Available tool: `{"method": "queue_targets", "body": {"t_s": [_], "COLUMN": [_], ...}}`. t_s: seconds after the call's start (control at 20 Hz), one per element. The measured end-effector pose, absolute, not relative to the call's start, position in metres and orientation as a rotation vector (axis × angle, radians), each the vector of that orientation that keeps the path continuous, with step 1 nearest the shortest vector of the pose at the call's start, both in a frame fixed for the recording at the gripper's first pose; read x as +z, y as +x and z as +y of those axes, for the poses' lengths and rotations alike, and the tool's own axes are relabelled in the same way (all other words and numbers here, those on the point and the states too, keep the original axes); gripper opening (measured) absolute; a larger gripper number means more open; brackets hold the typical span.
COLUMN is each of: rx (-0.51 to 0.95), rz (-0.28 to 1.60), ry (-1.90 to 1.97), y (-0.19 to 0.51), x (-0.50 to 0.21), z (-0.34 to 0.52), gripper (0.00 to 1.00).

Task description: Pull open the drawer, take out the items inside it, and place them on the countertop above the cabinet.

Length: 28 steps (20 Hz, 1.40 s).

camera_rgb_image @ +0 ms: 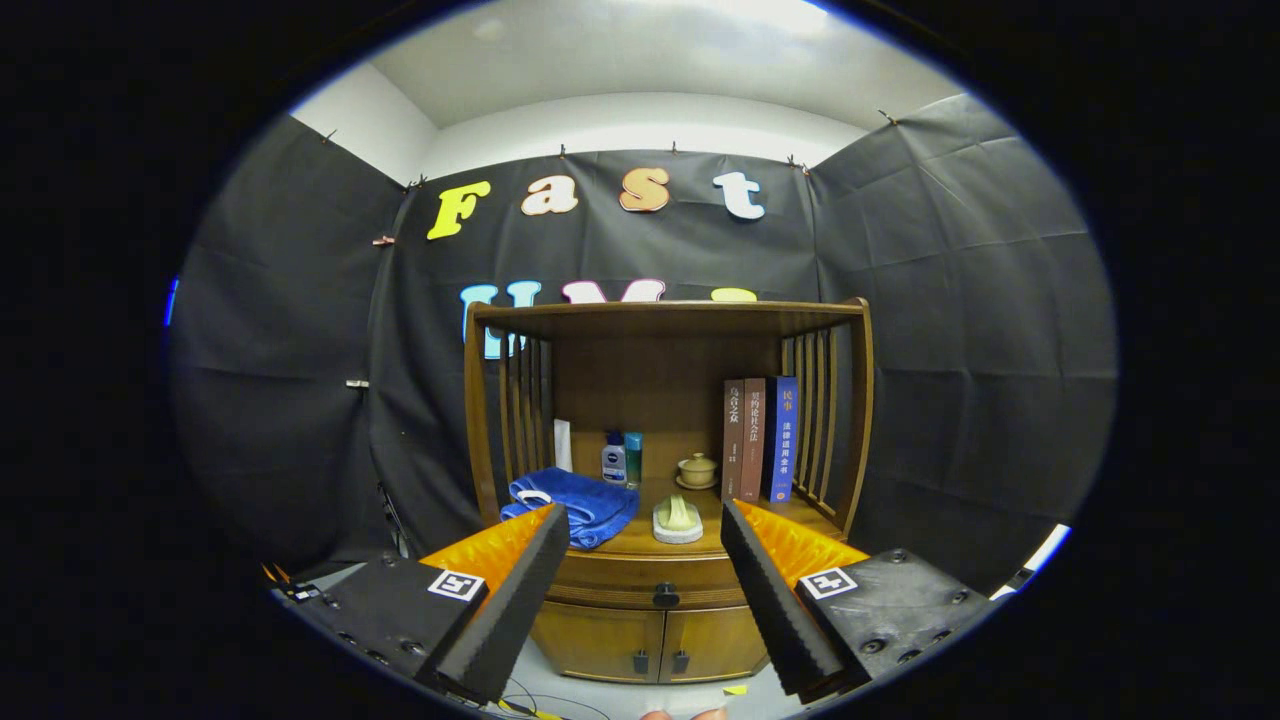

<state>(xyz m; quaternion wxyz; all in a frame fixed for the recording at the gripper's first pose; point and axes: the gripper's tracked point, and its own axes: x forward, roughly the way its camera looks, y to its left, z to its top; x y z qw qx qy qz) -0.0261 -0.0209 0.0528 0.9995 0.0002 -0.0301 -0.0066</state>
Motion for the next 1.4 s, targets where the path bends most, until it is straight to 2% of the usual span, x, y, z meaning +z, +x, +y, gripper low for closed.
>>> {"method": "queue_targets", "body": {"t_s": [1.4], "rx": [-0.004], "rz": [-0.051], "ry": [0.000], "y": [-0.0240], "x": [0.0458], "z": [-0.0139], "gripper": [0.99]}}
